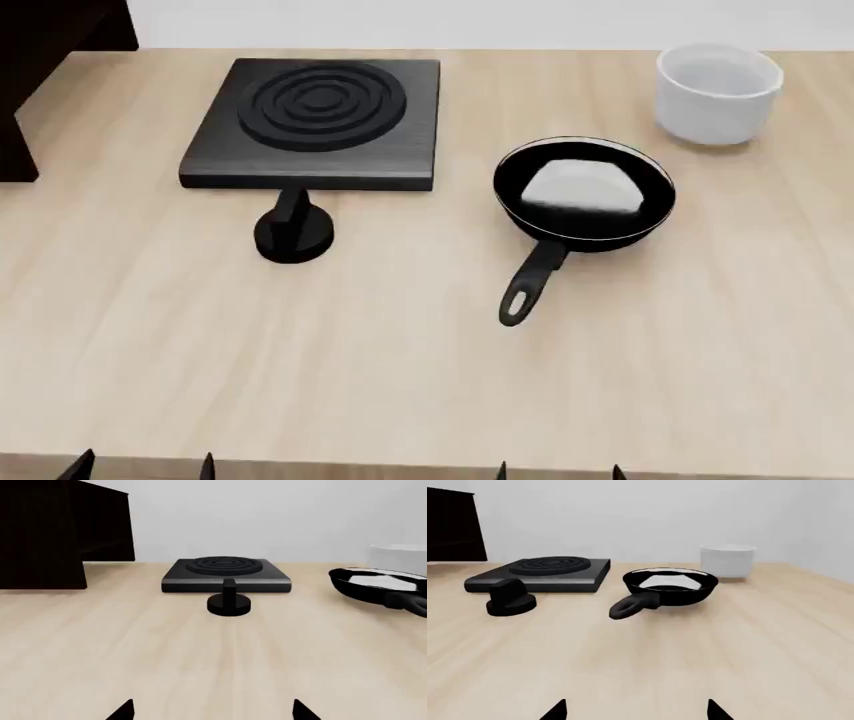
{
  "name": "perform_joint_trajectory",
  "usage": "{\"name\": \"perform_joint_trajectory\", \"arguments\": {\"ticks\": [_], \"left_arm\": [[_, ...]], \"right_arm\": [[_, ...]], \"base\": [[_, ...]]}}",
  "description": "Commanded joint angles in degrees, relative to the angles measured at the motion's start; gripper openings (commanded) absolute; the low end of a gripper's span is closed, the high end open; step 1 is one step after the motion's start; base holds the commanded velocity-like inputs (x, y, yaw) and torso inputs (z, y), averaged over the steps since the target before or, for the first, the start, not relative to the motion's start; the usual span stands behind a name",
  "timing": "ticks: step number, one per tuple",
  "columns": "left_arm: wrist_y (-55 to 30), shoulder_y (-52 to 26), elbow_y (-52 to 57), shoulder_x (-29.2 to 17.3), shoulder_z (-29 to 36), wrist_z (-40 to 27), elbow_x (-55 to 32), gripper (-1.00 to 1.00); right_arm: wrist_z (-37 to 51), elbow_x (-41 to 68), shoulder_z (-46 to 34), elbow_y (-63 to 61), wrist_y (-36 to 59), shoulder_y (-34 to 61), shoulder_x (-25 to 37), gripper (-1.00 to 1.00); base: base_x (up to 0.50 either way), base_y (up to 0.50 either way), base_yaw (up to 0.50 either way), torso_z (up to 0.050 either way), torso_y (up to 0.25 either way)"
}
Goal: Put the frying pan on the cabinet shelf.
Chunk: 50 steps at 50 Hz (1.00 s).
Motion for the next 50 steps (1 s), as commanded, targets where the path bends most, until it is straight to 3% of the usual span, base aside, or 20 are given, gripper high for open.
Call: {"name": "perform_joint_trajectory", "arguments": {"ticks": [1, 13, 50], "left_arm": [[0.0, 0.0, 0.0, -0.6, 0.6, -0.6, -0.6, 1.00], [0.6, 0.8, 0.8, -3.0, 3.8, -2.4, -1.4, 1.00], [2.7, -0.6, -3.4, -5.5, 6.6, -3.9, -5.6, 1.00]], "right_arm": [[0.7, 0.5, -0.7, 0.0, 0.0, 0.0, 0.5, 1.00], [4.3, -0.5, -4.4, 0.1, -0.1, 0.0, 2.7, 1.00], [7.4, 3.0, -7.4, -1.9, 1.5, -0.2, 5.4, 1.00]], "base": [[0.00, 0.00, 0.00, 0.000, 0.000], [0.00, 0.00, 0.00, 0.002, 0.000], [0.00, 0.00, 0.00, 0.050, 0.037]]}}
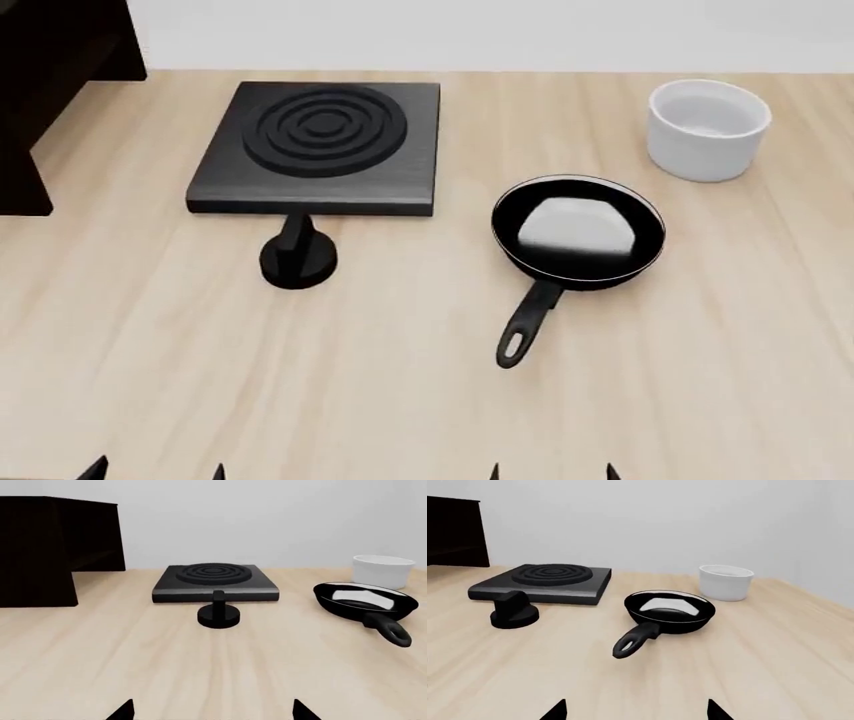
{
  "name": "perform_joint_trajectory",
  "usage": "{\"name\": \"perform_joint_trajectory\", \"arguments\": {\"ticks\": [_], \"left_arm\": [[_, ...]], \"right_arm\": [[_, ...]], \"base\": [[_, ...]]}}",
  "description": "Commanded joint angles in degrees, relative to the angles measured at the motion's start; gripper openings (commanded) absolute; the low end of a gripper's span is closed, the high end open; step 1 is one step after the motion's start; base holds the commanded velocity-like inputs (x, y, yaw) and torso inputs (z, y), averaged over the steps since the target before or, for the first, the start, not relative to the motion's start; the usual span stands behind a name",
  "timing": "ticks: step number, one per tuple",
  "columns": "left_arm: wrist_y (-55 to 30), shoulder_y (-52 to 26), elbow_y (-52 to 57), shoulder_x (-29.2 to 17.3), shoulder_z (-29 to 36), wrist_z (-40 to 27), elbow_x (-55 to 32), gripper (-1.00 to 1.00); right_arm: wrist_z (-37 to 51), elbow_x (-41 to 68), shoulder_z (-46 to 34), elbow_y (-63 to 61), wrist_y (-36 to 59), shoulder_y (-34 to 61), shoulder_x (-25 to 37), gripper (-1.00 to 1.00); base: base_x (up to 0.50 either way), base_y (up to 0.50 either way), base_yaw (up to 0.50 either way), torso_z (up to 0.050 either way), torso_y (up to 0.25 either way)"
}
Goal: Put the frying pan on the cabinet shelf.
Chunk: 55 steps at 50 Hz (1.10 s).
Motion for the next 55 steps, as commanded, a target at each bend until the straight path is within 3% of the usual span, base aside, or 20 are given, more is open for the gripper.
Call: {"name": "perform_joint_trajectory", "arguments": {"ticks": [1, 13, 28, 55], "left_arm": [[0.2, -0.3, -0.5, -0.7, 0.9, -0.7, -0.9, 1.00], [-1.0, 0.4, 1.7, -0.8, 1.1, -2.4, -2.5, 1.00], [-1.7, 0.1, 1.8, -1.8, 2.3, -2.7, -3.6, 1.00], [-2.9, 0.4, 3.5, -3.1, 4.1, -4.0, -4.9, 1.00]], "right_arm": [[0.9, 1.1, -0.8, -1.2, 0.9, -0.2, 0.8, 1.00], [1.7, 2.3, -1.2, -0.2, -0.4, 0.2, 1.4, 1.00], [2.8, 2.3, -2.4, -0.4, 0.1, 0.4, 2.3, 1.00], [4.5, 2.9, -3.5, -0.8, -1.6, 0.2, 3.5, 1.00]], "base": [[0.00, 0.00, 0.00, 0.050, 0.039], [0.00, 0.00, 0.00, 0.049, 0.040], [0.02, 0.04, 0.00, 0.000, 0.000], [0.33, 0.26, 0.00, 0.000, 0.000]]}}
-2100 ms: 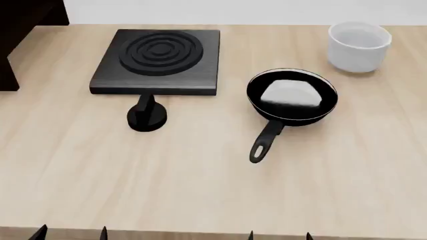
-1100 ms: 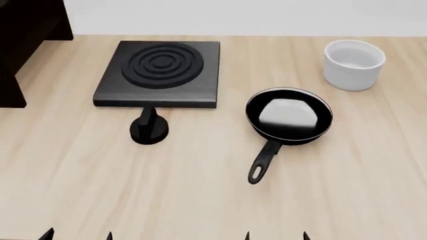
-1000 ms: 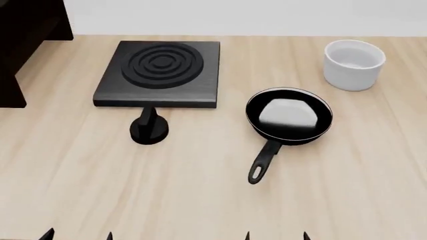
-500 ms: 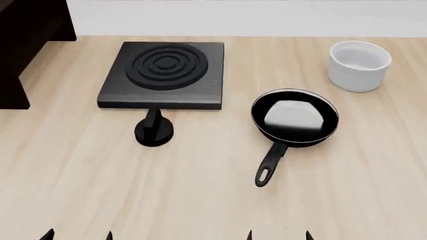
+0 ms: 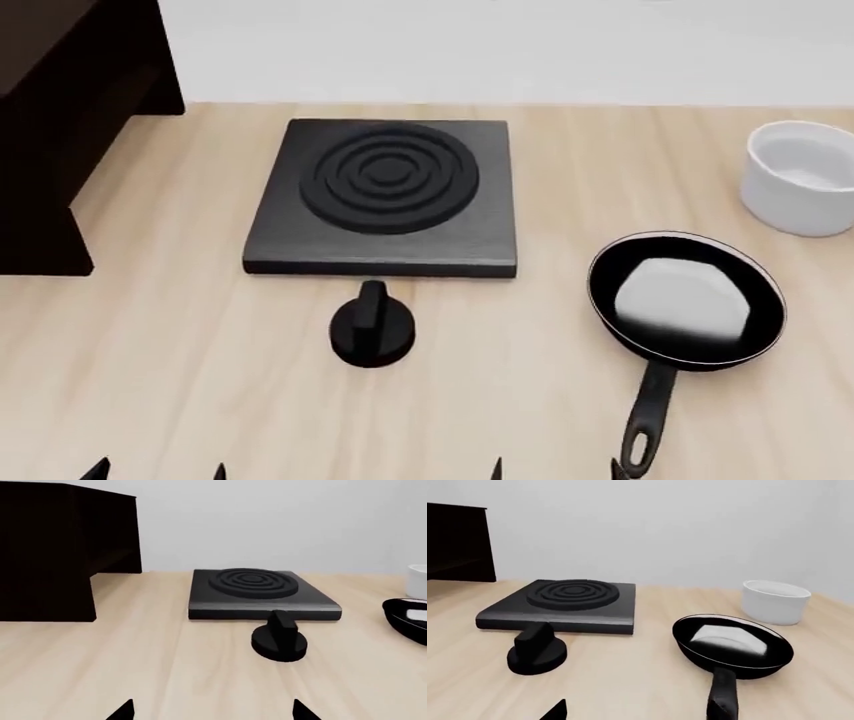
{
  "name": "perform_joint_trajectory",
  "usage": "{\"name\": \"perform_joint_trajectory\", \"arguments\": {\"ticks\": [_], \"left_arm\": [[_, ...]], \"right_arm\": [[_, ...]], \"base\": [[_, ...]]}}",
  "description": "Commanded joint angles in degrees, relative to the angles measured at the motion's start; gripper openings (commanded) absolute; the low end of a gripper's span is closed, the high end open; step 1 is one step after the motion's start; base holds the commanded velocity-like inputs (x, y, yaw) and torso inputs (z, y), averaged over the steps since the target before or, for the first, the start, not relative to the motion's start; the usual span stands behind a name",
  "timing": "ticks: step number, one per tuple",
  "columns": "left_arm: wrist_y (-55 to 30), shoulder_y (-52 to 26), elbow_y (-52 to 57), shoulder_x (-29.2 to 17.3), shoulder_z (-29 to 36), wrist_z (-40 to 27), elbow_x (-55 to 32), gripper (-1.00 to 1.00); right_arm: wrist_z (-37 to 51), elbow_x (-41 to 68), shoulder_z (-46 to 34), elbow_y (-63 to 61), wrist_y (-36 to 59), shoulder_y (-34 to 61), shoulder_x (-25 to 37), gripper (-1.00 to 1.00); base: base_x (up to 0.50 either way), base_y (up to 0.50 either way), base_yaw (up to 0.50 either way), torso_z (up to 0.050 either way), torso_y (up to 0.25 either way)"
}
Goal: Put the frying pan on the cabinet shelf.
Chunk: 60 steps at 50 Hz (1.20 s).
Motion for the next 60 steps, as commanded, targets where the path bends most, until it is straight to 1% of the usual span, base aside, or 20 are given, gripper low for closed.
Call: {"name": "perform_joint_trajectory", "arguments": {"ticks": [1, 24, 38, 56, 57, 59, 60], "left_arm": [[-0.9, 0.3, 1.4, -0.5, 0.8, -0.6, -0.5, 1.00], [-2.8, 0.5, 3.8, -1.4, 1.9, -1.9, -1.5, 1.00], [-1.0, -0.1, 1.5, -1.7, 2.2, -1.6, -2.3, 1.00], [-1.6, 0.1, 2.8, -2.3, 2.9, -2.4, -2.8, 1.00], [-1.8, 0.0, 2.8, -2.3, 2.9, -2.4, -3.1, 1.00], [-2.2, 0.7, 4.9, -1.5, 0.6, -2.1, -8.0, 1.00], [-2.9, 0.7, 5.7, -2.5, 1.8, -3.2, -4.7, 1.00]], "right_arm": [[0.9, 0.1, -0.4, -0.3, -0.5, -0.1, 0.6, 1.00], [1.6, 0.6, -1.6, 0.2, -0.5, 0.2, 1.4, 1.00], [2.1, 0.8, -2.2, 0.0, -0.6, 0.3, 1.8, 1.00], [2.9, 0.8, -2.9, 0.2, -1.2, 0.5, 2.3, 1.00], [2.9, 0.9, -2.9, 0.2, -1.2, 0.5, 2.3, 1.00], [3.2, 1.1, -3.0, -1.2, 0.0, 0.2, 2.4, 1.00], [3.5, 1.2, -2.9, -2.3, 0.9, 0.0, 2.4, 1.00]], "base": [[0.38, 0.00, 0.00, 0.000, 0.000], [0.39, 0.00, 0.00, 0.000, 0.000], [0.39, 0.00, 0.00, 0.000, 0.000], [0.39, 0.00, 0.00, 0.000, 0.001], [0.32, 0.00, 0.00, 0.000, 0.000], [0.23, 0.00, 0.00, 0.000, 0.000], [0.10, 0.00, 0.00, 0.000, 0.000]]}}
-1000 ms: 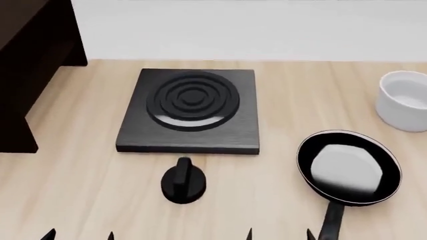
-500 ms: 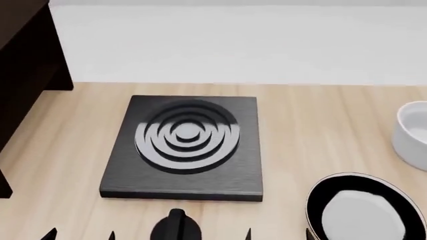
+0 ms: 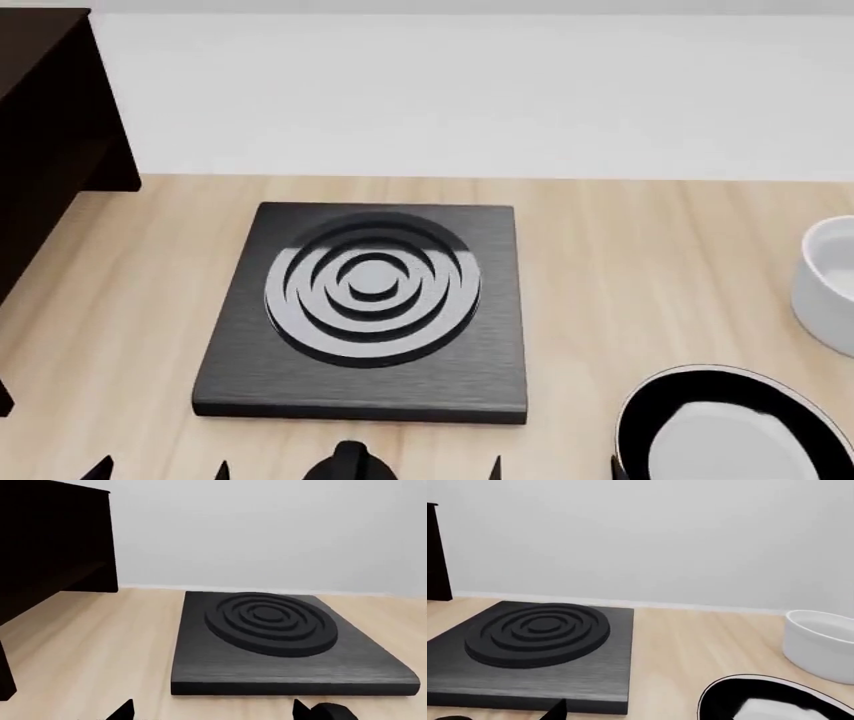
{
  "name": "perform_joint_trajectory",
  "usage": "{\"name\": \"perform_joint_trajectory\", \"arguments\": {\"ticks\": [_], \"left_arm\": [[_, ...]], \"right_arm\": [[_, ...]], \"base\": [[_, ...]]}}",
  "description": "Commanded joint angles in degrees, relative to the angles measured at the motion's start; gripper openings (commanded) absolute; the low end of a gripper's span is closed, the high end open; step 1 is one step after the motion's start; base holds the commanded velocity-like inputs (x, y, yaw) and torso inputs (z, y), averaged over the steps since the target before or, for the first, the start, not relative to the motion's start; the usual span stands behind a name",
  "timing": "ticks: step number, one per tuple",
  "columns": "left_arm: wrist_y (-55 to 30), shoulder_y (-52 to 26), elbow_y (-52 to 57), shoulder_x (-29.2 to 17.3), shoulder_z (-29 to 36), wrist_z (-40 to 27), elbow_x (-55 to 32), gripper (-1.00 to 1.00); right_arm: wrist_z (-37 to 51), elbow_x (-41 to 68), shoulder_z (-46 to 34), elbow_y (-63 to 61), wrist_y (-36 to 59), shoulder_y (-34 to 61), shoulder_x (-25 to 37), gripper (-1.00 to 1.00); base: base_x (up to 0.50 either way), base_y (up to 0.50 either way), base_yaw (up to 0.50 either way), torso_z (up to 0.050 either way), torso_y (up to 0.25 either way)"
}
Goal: Put the frying pan on the cabinet shelf.
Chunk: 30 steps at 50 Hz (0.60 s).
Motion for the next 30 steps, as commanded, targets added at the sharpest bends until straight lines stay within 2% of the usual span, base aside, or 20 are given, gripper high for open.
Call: {"name": "perform_joint_trajectory", "arguments": {"ticks": [1, 6, 12, 16, 23, 26, 29, 30], "left_arm": [[-2.3, 1.1, 5.1, -1.5, 0.4, -1.8, 0.5, 1.00], [-9.3, 1.8, 13.8, -3.0, 1.0, -3.8, 0.1, 1.00], [-19.3, 1.8, 24.6, -3.9, -0.9, -5.5, -6.0, 1.00], [-24.9, 1.2, 31.1, -5.5, -1.2, -7.3, -7.0, 1.00], [-32.4, -0.1, 36.8, -7.0, -1.6, -8.7, -10.3, 1.00], [-34.3, -0.4, 38.0, -7.4, -1.8, -9.0, -11.2, 1.00], [-35.6, -0.9, 38.3, -7.8, -1.4, -9.2, -11.5, 1.00], [-35.6, -0.9, 38.2, -7.7, -1.5, -9.0, -11.7, 1.00]], "right_arm": [[1.2, 0.6, -0.2, -4.2, 3.4, -0.7, 0.4, 1.00], [3.3, 1.9, 1.3, -13.1, 10.7, -1.8, 1.4, 1.00], [6.0, 3.6, 3.9, -28.6, 23.2, -2.6, 3.9, 1.00], [7.1, 6.2, 6.7, -35.2, 31.6, -2.4, 5.3, 1.00], [7.8, 10.9, 10.8, -43.5, 43.9, -0.4, 7.7, 1.00], [8.1, 15.3, 14.1, -48.2, 52.9, 0.9, 8.6, 1.00], [9.8, 19.4, 17.1, -53.3, 67.7, 4.3, 10.3, 1.00], [10.2, 19.7, 17.1, -54.5, 69.8, 5.1, 11.0, 1.00]], "base": [[0.00, 0.00, 0.00, 0.000, 0.000], [0.00, 0.00, 0.00, 0.000, 0.000], [0.00, 0.00, 0.00, 0.000, 0.000], [0.00, 0.00, 0.00, 0.000, 0.000], [0.00, 0.00, 0.00, 0.000, 0.000], [0.00, 0.00, 0.00, 0.000, 0.000], [0.00, 0.00, 0.00, 0.000, 0.000], [0.00, 0.00, 0.00, 0.000, 0.000]]}}
